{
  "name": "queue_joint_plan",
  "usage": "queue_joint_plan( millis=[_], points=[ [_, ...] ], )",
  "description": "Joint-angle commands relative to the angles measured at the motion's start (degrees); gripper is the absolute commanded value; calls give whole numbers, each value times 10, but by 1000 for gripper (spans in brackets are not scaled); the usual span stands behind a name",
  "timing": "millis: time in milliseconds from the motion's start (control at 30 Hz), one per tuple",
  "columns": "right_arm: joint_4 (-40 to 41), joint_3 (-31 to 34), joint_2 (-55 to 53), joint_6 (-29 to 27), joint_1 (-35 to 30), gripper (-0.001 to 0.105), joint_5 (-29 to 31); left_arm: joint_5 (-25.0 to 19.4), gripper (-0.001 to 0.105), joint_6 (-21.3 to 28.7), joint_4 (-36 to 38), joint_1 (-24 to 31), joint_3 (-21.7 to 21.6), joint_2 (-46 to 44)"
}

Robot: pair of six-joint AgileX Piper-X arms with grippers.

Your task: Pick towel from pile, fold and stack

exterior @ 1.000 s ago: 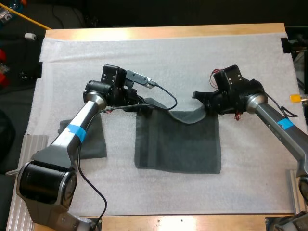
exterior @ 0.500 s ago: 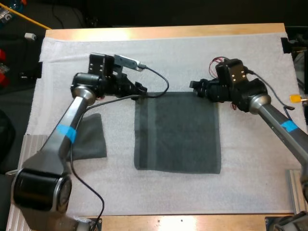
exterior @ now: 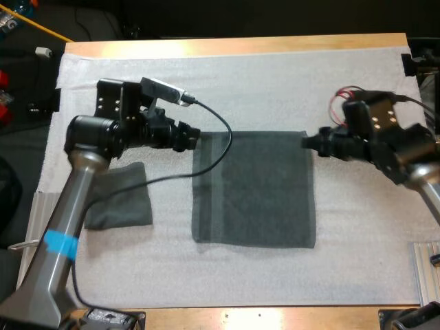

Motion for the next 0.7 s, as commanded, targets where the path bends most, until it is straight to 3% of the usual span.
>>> queue_joint_plan(
  millis=[0, 233, 400, 667],
  points=[
    [25, -1, -22, -12, -3, 51, 7, -3, 61, -1, 15, 0, -5, -17],
    [43, 54, -140, -5, 4, 51, 6, -10, 61, -1, 95, -4, -5, -102],
    [60, 105, -215, 33, 28, 51, 3, -10, 61, -2, 133, -4, 5, -159],
    [110, 170, -282, 85, 91, 51, 2, -8, 61, -22, 152, -4, 103, -285]
  ],
)
